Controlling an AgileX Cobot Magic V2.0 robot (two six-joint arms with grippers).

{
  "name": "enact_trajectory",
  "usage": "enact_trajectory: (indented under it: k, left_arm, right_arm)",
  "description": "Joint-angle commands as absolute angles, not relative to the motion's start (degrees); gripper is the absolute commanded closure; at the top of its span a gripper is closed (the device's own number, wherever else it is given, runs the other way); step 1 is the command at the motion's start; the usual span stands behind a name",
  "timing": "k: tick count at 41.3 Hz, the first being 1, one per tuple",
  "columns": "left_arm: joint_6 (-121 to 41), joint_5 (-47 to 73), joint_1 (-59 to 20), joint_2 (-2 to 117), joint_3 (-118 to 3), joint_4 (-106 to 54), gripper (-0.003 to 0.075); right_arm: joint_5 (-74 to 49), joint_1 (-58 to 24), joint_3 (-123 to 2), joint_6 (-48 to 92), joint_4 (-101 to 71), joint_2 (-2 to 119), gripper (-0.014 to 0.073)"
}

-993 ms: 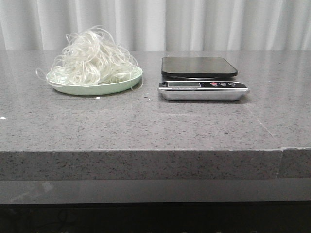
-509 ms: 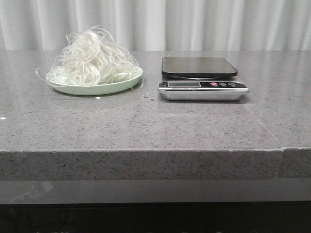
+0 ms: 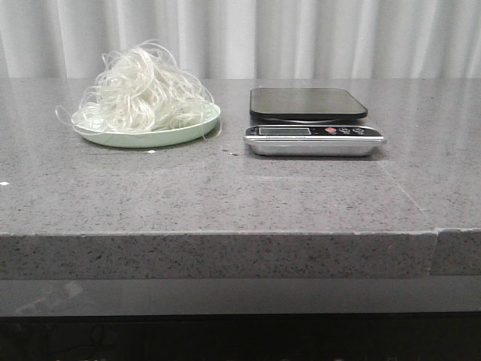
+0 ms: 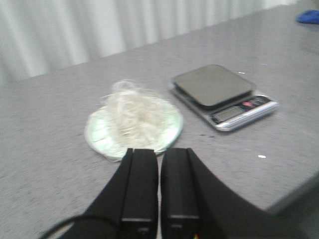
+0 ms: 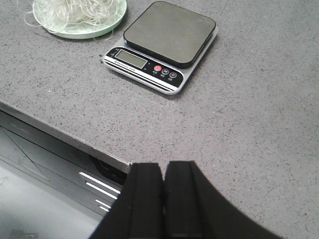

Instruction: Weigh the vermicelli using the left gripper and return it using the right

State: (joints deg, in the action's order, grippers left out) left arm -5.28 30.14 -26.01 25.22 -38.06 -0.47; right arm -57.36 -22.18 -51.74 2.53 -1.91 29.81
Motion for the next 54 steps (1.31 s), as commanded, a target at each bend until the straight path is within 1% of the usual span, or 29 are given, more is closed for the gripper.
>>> enact_trajectory:
  k: [1,6,16,24,54]
  left_arm:
    - [-4.6,19.7,-21.1,21.5,-33.3,-0.5,0.0578]
    - [-4.6,12.0,-14.8,14.9,-24.4,-0.8,0.0578]
    - [-4.6,1.5,-6.6,3.5,-7.9,-2.4,0.0578]
    - [-4.6,-1.5,-2.3,-1.6,0.2,-5.8,0.0578]
    - [-4.6,-2.1,-2.3,-1.4,0.5,-4.9,0.0578]
  right_arm:
    - [-53.9,-21.9,-53.0,3.0,-1.2,30.2,0.0435]
    - [-53.9,-21.9,-53.0,3.0,-1.2,30.2,0.0435]
    - [-53.9,-21.9,-53.0,3.0,-1.2,30.2,0.0435]
    - [-53.9,-21.9,-53.0,3.0,-1.2,30.2,0.0435]
    - [-53.9,-21.9,-53.0,3.0,-1.2,30.3,0.0435]
